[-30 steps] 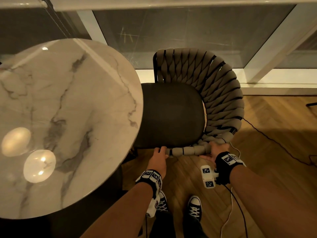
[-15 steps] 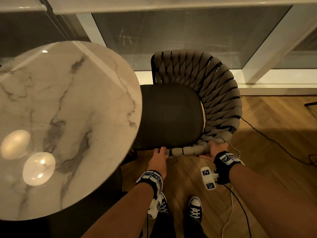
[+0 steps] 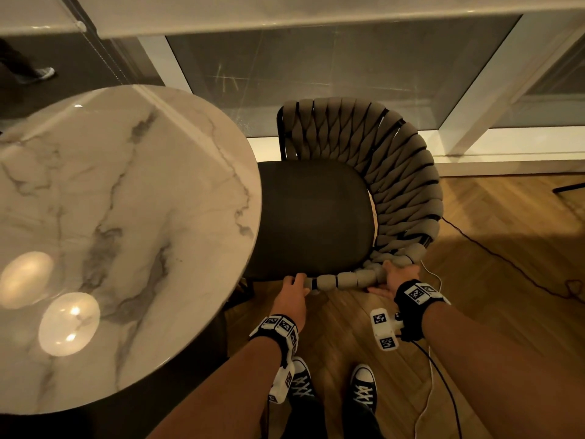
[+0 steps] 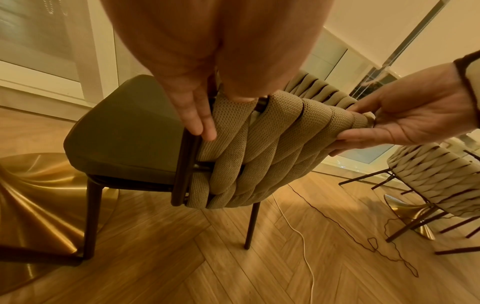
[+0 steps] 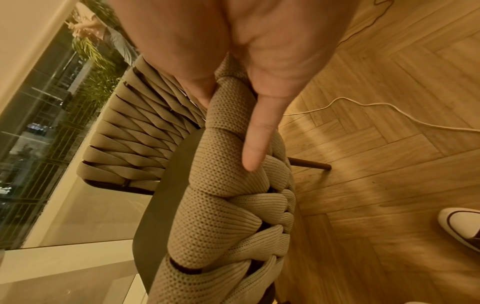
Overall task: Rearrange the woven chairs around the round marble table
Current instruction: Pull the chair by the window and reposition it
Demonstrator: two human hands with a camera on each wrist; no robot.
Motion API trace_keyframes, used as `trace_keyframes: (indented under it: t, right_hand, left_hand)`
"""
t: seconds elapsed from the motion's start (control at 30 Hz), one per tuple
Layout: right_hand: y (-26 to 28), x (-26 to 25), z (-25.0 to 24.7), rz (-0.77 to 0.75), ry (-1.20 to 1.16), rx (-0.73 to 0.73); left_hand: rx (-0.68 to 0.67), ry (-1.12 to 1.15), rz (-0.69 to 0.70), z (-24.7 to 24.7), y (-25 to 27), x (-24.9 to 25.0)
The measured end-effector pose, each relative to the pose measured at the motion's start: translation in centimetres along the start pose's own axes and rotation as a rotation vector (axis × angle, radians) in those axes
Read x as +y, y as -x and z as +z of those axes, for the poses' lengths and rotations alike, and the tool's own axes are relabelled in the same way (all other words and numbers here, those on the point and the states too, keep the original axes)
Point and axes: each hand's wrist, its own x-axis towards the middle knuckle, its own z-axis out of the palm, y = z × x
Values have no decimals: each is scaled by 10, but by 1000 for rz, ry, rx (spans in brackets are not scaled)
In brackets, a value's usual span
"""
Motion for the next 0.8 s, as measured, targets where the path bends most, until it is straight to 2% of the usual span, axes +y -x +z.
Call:
trace_keyframes:
  t: [0.1,0.27,0.4,0.47,0.5,0.57,0.6,0.63,0.67,0.8]
  right_hand:
    - [12,-1,1,104,-147,9]
    - [0,12,0,-26,-17,19]
    - [8,21,-2,-27,-130,42]
    - [1,37,-5,-94,70,47]
    - [-11,51,-7,-129,243,47]
    - [-48,87,-11,-186,590,-37]
    - [-45,100,-9,-210,714,-94]
    - [-31,112,-5,-220,811,-149]
    - [6,115,2,-247,865,-194]
    - [74,165,11,-224,923,-359]
  left_hand:
    - [-8,-8,6,0,2,-2]
    - [-43,-40,7,-4,3,-2]
    - [-103,-97,23,-11,8,-6]
    - [-91,-101,33,-15,16,-11]
    - [-80,-90,25,-18,23,-14]
    - [-71,-75,25,-21,36,-25]
    - [-84,-71,25,-21,45,-34]
    - [-99,-63,18,-21,55,-44]
    - [-104,-51,8,-21,68,-56]
    - [-62,19,-101,-18,134,-116]
